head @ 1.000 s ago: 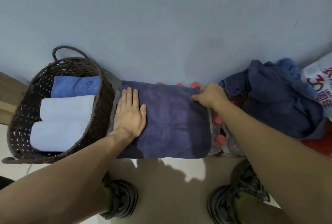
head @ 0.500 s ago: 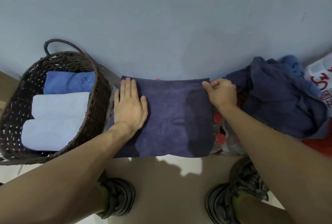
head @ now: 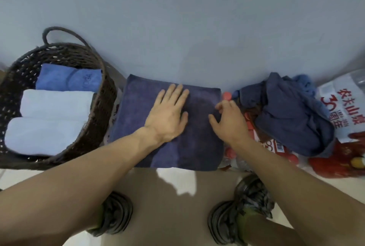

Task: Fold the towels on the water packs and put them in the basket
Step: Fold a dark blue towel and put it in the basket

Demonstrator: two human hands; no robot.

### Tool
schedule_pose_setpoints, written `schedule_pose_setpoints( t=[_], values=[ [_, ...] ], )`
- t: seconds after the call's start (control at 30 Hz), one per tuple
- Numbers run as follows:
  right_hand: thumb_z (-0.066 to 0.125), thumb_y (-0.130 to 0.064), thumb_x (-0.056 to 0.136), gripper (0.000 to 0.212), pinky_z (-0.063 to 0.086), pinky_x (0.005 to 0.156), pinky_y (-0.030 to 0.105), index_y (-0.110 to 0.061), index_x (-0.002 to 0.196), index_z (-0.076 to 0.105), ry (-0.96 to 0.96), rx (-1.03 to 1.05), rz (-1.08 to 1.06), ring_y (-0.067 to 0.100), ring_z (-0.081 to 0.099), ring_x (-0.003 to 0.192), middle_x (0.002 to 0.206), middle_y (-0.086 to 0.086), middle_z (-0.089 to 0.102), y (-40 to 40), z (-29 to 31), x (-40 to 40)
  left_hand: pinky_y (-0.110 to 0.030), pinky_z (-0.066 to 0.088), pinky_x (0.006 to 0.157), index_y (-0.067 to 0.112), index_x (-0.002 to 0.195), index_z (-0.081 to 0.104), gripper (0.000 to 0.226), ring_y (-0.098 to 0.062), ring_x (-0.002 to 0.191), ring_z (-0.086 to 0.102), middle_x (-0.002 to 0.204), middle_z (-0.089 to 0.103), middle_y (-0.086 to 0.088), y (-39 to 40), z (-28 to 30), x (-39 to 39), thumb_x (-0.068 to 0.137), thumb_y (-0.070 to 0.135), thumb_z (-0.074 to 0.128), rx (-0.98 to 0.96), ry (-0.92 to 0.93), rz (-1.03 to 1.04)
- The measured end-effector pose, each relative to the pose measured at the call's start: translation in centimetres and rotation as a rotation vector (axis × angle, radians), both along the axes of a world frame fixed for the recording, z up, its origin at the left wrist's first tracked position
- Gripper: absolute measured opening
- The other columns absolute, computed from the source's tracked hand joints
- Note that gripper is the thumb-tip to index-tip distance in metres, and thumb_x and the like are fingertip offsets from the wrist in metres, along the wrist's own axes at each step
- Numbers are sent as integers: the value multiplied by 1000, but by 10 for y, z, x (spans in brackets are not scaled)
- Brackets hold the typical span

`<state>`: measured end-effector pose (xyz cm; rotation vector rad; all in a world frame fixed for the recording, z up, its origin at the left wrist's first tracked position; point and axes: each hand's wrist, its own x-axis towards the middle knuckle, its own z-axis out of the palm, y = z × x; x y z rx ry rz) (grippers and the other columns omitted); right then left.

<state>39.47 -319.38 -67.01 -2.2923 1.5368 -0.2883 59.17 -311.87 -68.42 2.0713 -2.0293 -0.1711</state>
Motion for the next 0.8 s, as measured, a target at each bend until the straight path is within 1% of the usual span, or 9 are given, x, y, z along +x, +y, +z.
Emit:
schedule_pose_setpoints(
  t=[0.07, 0.13, 0.2, 0.33, 0.53, 0.63, 0.7, 0.73, 0.8],
  values=[
    [65, -28, 88, 30, 42, 80, 32, -11, 109, 53, 19, -16, -125, 27, 53, 102, 112, 10, 51, 24, 3, -6, -45, 5, 122, 14, 156, 15, 67, -26, 151, 4, 164, 11, -8, 2, -6, -35, 97, 41, 34, 87, -40, -175],
    [66, -29, 87, 29, 40, 77, 31, -11, 106, 52, -105, -18, -409, 27, 54, 100, 110, 9, 53, 59, 3, -8, -47, 1, 122, 16, 156, 10, 64, -26, 151, -2, 164, 2, -9, 3, -16, -58, 101, 41, 28, 161, -112, -269],
    [67, -32, 86, 29, 43, 77, 32, -11, 102, 52, -189, -1, -559, 28, 54, 95, 104, 7, 53, 96, -4, -11, -49, -1, 121, 16, 157, 7, 62, -27, 151, -5, 164, -2, -11, 4, -20, -65, 102, 42, 21, 157, -144, -293],
    [70, -37, 85, 22, 48, 84, 45, -18, 87, 59, -173, -2, -562, 27, 59, 90, 89, 0, 58, 149, -23, -31, -51, -1, 120, 15, 157, 7, 62, -28, 151, -3, 164, 0, -13, 2, -20, -62, 102, 42, 18, 150, -171, -301],
    [82, -37, 77, 38, 53, 77, 30, -8, 93, 62, -570, 442, -706, 20, 67, 83, 87, 4, 70, 148, -41, -35, -53, -1, 120, 14, 157, 3, 62, -30, 151, -3, 164, -2, -13, 4, -20, -66, 102, 42, 15, 166, -188, -294],
    [82, -41, 75, 40, 48, 66, 29, -6, 75, 63, -523, 545, -641, 11, 60, 64, 66, -4, 65, 146, -47, -42, -52, -2, 120, 15, 157, 2, 62, -28, 151, -4, 164, -3, -12, 3, -22, -65, 102, 42, 14, 171, -190, -298],
    [83, -33, 74, 41, 40, 62, 32, -7, 60, 54, -515, 581, -636, 13, 48, 58, 57, -3, 53, 144, -47, -47, -51, -2, 121, 16, 157, 3, 62, -27, 151, -4, 164, -3, -11, 3, -24, -64, 102, 43, 14, 164, -173, -303],
    [84, -26, 74, 39, 40, 62, 33, -12, 57, 52, -561, 634, -654, 15, 49, 60, 58, -2, 52, 143, -44, -49, -51, -3, 121, 17, 157, 3, 62, -27, 151, -5, 164, -3, -10, 2, -25, -63, 102, 43, 14, 162, -152, -304],
    [83, -16, 76, 25, 51, 64, 33, -14, 73, 58, -741, 824, -702, 22, 61, 73, 76, 5, 65, 141, -36, -52, -50, -3, 121, 17, 157, 4, 62, -26, 151, -4, 164, -2, -10, 3, -25, -63, 102, 44, 14, 156, -133, -299]
  ],
)
